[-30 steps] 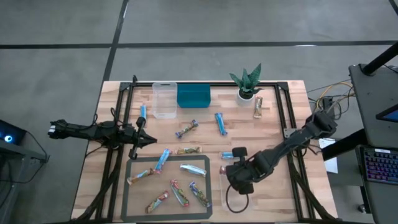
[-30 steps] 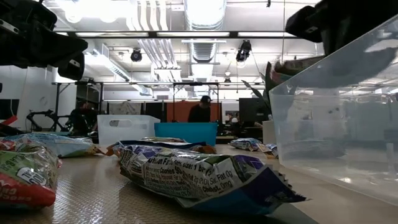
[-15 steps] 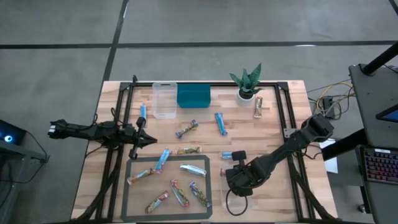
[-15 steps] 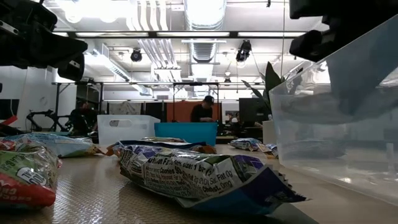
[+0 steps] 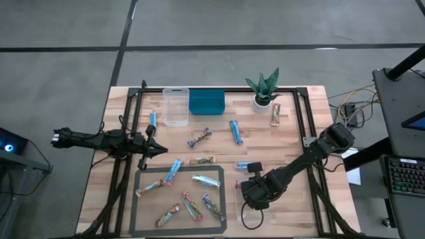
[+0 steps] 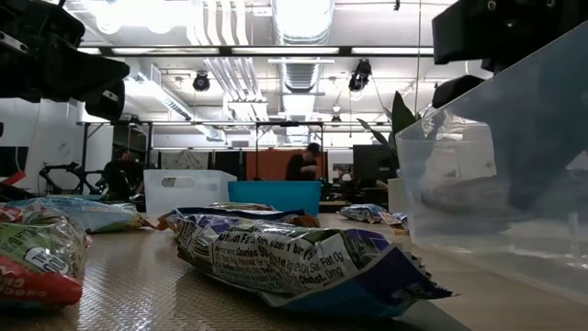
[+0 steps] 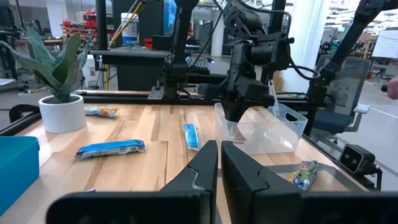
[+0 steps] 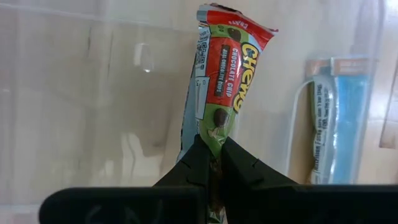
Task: Pick and place Granola Bars by type
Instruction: Put the red granola bar into the bottom transparent bin
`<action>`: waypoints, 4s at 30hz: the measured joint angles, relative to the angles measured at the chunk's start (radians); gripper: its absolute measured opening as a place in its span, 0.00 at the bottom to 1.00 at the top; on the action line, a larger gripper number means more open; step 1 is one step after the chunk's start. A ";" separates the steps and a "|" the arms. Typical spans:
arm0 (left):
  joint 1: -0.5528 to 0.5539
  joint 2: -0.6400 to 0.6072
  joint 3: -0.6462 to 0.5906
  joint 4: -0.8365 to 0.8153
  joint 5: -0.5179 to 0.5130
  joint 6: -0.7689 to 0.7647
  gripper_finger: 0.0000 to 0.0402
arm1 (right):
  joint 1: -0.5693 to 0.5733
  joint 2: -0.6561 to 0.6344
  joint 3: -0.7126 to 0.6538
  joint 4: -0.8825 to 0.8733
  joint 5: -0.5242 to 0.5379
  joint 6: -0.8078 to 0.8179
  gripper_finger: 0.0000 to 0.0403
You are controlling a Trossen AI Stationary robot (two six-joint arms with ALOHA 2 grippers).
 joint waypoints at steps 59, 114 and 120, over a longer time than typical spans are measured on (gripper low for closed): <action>0.000 0.000 0.000 -0.023 0.000 0.000 0.01 | -0.050 -0.099 0.500 -0.479 -0.019 -0.111 0.43; 0.000 0.000 0.000 -0.024 0.000 0.000 0.01 | -0.049 -0.103 0.740 -0.526 0.039 0.021 0.43; 0.000 0.000 0.000 -0.024 0.000 -0.011 0.01 | -0.048 -0.103 0.739 -0.526 0.041 0.019 0.43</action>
